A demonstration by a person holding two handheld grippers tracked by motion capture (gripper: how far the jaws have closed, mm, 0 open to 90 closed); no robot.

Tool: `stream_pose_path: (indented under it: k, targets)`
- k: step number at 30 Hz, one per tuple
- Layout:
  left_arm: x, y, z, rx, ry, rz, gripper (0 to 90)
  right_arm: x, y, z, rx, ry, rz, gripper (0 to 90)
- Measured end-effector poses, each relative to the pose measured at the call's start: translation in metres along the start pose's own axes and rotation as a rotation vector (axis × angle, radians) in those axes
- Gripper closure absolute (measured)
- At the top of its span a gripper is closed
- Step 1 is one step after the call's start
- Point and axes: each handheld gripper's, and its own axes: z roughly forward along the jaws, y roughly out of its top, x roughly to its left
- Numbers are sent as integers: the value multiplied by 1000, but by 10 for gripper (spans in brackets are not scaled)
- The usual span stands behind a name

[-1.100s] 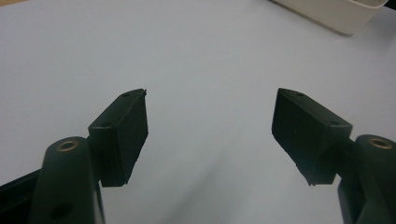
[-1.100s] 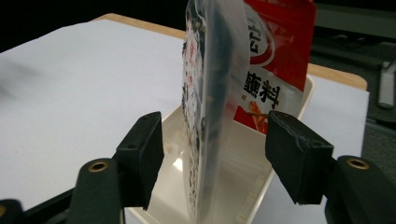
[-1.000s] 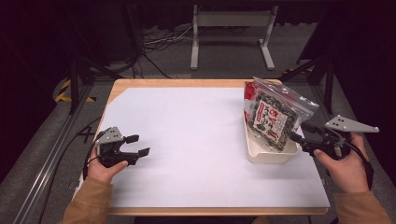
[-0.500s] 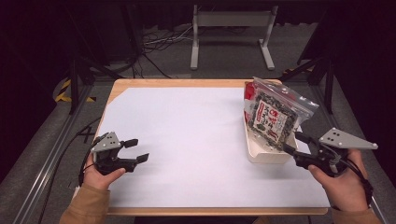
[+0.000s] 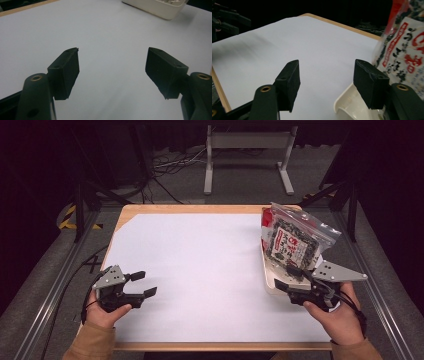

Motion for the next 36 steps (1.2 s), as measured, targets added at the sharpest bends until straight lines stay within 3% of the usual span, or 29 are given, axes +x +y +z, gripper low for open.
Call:
stream_pose_path:
  k: [9,21,27,36]
  targets:
    - [-3,-2,0,-4,-25,-2,276,5,-5,28,-32,67,7,369]
    - [-6,-3,6,6,-58,10,273,15,-27,62,-18,164,-11,366]
    - [-7,-8,8,1,-74,2,272,19,-39,75,-15,182,-11,353]
    - [-8,-9,11,4,-85,0,271,21,-56,92,20,158,-23,338]
